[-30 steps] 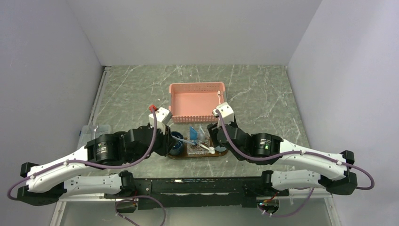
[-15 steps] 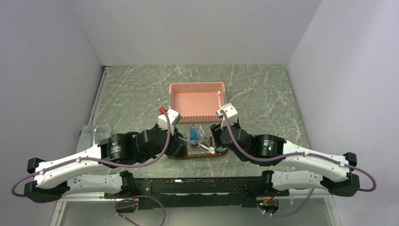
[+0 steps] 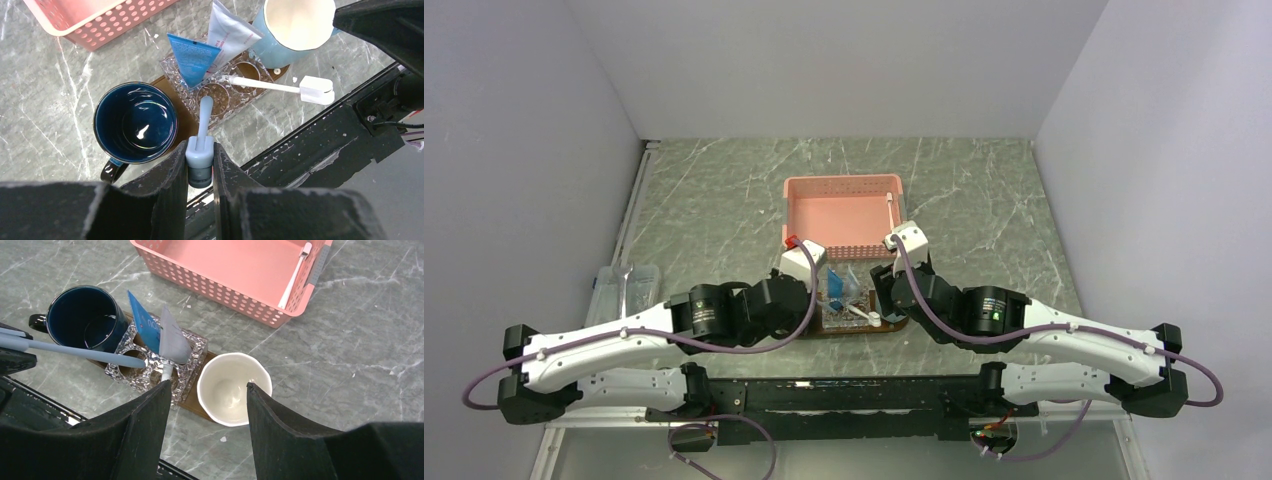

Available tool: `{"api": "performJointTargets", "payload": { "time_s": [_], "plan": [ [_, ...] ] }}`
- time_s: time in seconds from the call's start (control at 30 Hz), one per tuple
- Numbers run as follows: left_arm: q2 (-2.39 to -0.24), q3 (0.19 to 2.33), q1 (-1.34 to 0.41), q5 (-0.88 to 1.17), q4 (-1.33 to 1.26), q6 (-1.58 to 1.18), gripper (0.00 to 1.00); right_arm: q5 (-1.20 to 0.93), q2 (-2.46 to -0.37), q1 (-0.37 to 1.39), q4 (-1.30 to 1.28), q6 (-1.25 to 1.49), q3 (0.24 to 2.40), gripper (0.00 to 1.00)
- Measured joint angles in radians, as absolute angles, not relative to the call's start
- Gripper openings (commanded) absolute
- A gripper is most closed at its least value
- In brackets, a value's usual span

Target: Prepare toiletry sets of a toothbrush and toothpaste on the tray

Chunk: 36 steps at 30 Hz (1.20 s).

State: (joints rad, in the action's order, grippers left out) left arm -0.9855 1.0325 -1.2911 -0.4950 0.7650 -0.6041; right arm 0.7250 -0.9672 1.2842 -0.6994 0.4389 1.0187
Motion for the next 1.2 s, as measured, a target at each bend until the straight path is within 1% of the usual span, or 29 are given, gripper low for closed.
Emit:
{"api": "performJointTargets", "payload": {
  "time_s": [0.77, 1.2],
  "plan": [
    [-1.111, 1.001, -1.291, -0.497, 0.683, -0.606, 0.00, 0.722, -0.966, 1.284, -0.698, 0.451, 1.004, 0.59],
    [-1.114, 0.979, -1.291, -0.522, 0.646, -0.612, 0.00, 0.722, -0.962, 1.284, -0.698, 0.454, 1.003, 0.59]
  ]
}}
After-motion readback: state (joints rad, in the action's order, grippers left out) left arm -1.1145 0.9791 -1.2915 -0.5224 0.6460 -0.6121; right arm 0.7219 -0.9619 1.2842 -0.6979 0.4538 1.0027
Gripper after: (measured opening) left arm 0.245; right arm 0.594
